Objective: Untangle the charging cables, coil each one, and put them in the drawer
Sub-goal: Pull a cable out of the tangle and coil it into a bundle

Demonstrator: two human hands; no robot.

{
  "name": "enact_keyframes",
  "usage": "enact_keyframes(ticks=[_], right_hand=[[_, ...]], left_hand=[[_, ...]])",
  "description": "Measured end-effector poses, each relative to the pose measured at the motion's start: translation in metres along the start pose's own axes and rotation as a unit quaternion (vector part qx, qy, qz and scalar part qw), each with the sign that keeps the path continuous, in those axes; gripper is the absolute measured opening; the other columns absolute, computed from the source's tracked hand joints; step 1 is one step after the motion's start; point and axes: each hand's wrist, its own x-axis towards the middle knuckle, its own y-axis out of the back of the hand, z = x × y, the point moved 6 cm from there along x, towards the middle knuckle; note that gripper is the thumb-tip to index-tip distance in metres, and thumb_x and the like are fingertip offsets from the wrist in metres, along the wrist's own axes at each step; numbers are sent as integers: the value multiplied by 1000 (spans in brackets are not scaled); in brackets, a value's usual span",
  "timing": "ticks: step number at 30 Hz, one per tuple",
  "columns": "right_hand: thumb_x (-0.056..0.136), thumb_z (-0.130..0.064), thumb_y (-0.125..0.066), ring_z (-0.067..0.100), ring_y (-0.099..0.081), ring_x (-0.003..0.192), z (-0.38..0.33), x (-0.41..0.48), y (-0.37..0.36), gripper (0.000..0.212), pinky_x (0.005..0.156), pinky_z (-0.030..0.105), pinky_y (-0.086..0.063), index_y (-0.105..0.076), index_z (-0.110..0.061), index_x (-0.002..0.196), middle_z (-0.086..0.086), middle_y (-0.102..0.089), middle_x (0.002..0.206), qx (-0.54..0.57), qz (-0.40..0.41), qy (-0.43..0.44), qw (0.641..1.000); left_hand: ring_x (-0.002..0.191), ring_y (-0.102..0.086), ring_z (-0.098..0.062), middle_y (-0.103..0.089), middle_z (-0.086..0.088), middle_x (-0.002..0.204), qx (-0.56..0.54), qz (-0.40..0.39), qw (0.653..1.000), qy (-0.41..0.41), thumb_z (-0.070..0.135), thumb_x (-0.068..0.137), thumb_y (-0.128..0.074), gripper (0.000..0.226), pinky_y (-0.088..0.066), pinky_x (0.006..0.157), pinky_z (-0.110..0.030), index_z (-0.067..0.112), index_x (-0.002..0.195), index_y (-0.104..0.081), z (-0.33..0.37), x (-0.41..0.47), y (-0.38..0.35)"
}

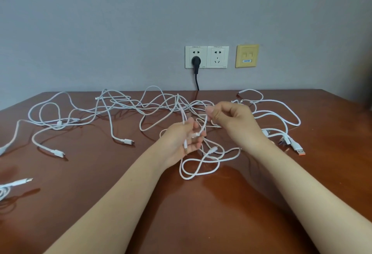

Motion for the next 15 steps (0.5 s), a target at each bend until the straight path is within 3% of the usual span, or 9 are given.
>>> enact_keyframes(ticks=[5, 8, 11, 15], right_hand=[[89, -20, -60, 3, -27, 41, 4, 4, 9, 35, 45, 12, -25, -50, -12, 56, -11, -31, 39, -6, 54, 19, 998], [90, -22, -60, 1, -35, 39, 10, 4, 13, 35, 49, 15, -27, -51, -14, 57, -14, -38, 36, -21, 96, 5, 995], [90, -25, -60, 3, -34, 42, 13, 4, 16, 36, 52, 22, -28, -50, -18, 56, -13, -39, 39, -38, 118, 9, 992], [90, -23, -59, 4, -37, 46, 3, -1, 10, 34, 54, 22, -31, -49, -16, 58, -10, -40, 46, -65, 109, 33, 991]], left_hand=[[29, -23, -4, -29, 6, 37, 110, -117, 987, 33, 14, 103, -23, 37, -20, 32, -11, 13, 70, -41, -11, -10, -23], [25, -19, -4, -26, 4, 34, 134, -169, 973, 81, 39, 102, -19, 59, -14, 30, -7, 15, 51, -38, -20, -13, -36], [26, -15, -3, -21, 5, 34, 150, -172, 972, 60, 68, 81, -16, 66, -10, 30, -8, 19, 40, -31, -21, -15, -40], [27, -14, -3, -23, 5, 34, 122, -211, 969, 47, 76, 63, -17, 63, -9, 32, -9, 19, 39, -32, -20, -18, -39]])
